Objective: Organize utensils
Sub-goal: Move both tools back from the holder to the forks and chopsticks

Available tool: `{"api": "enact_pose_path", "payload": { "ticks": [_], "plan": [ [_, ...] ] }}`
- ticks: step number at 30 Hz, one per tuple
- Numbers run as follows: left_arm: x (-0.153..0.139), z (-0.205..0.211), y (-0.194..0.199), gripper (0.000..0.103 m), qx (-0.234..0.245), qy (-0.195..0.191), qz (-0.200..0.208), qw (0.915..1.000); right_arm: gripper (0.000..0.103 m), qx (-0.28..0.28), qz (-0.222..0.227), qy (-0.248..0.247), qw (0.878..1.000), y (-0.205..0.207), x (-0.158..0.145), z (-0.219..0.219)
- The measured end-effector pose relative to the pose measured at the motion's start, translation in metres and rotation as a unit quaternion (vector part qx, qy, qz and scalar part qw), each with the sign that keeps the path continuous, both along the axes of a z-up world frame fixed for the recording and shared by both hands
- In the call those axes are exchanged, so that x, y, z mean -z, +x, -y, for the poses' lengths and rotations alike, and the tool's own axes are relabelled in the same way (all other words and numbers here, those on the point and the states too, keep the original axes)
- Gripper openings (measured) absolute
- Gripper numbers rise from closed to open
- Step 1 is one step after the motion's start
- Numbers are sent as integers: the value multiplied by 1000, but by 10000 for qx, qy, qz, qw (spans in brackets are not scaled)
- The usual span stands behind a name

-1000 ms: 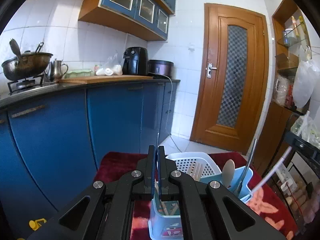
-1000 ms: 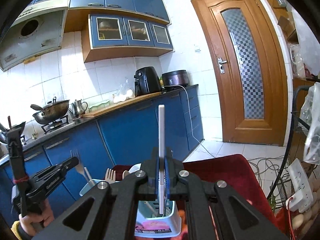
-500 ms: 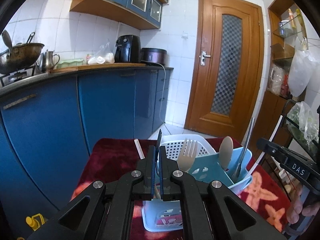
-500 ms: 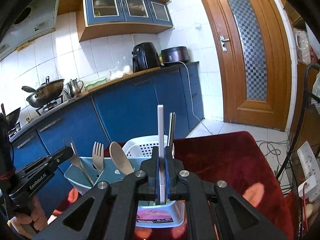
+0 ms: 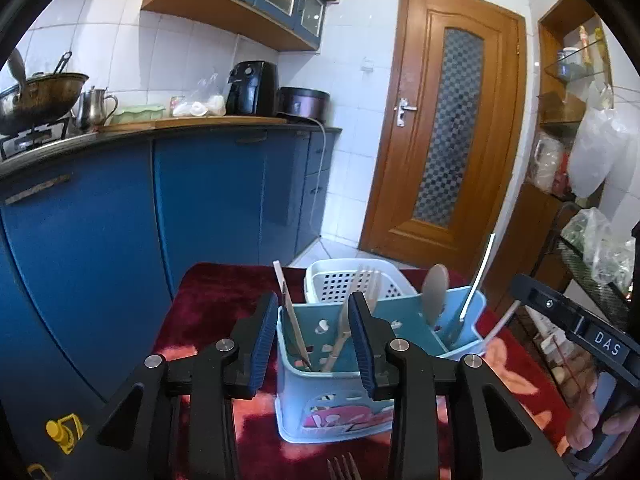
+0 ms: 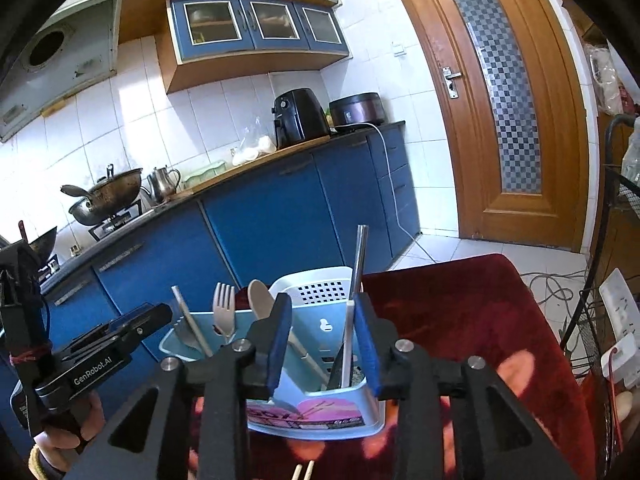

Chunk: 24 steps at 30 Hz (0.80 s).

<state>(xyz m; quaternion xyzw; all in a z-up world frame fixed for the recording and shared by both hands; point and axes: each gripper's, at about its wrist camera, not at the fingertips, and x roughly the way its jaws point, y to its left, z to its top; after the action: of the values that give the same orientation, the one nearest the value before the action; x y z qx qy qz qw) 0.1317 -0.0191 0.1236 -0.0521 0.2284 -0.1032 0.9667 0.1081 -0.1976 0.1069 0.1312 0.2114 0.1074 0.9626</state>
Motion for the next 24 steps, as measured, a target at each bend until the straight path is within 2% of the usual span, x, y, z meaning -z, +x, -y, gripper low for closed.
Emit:
{"api": "enact_pose_path", "payload": {
  "ticks": [6,13,24],
  "plan": [
    [-8,-1,-19,38,122,-169,-55,9998,36,-27,16,156,9999,-24,-7,2],
    [-11,-1,-48,39,139,-67,-98,9998,37,-41,-32,184,9998,-52,-8,4],
    [-4,-4,-89,39,137,-94,-376,9992,37,-53,-431,171,9989,-88,6,7]
  ]
}}
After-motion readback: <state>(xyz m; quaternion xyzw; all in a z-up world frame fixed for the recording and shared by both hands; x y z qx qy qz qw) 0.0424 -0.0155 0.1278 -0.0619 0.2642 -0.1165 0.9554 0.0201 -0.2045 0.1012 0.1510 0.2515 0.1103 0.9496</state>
